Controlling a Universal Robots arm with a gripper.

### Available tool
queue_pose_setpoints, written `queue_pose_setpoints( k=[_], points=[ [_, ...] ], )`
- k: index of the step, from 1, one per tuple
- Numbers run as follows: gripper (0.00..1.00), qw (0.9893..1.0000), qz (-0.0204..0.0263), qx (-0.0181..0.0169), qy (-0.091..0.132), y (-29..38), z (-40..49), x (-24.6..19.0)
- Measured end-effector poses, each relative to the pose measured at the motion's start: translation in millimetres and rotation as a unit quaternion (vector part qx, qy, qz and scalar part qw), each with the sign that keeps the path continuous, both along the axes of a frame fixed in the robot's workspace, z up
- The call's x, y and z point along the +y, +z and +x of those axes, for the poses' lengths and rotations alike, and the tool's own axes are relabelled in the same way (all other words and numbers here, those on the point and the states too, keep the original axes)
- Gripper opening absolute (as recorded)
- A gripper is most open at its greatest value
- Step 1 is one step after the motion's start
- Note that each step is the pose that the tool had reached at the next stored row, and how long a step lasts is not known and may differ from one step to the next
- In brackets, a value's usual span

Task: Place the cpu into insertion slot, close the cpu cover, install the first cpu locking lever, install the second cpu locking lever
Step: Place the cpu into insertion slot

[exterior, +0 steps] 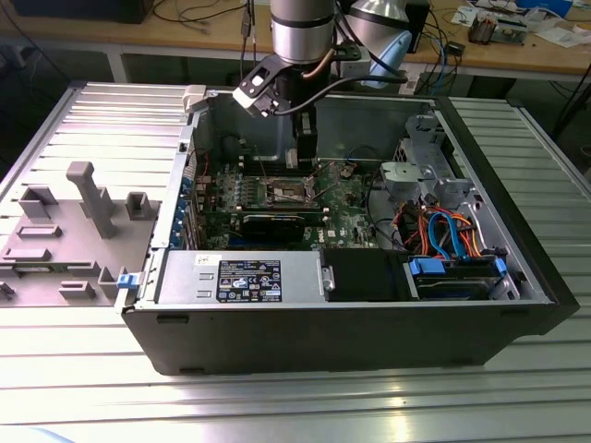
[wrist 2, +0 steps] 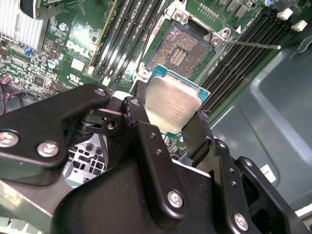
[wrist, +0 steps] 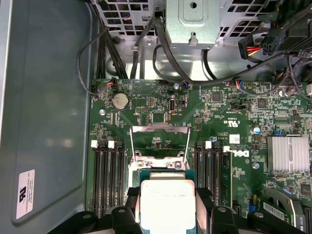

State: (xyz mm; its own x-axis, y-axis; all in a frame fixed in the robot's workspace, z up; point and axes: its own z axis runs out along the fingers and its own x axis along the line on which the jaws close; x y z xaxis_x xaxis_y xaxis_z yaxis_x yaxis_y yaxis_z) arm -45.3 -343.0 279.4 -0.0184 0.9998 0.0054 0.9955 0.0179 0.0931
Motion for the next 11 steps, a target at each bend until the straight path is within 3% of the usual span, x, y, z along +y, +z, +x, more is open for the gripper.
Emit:
queue_pose_setpoints(
  k=[11],
  points=[
    [0.54, 1.0, 0.0, 0.0, 0.0, -3.5, 0.0, 0.0]
  ],
)
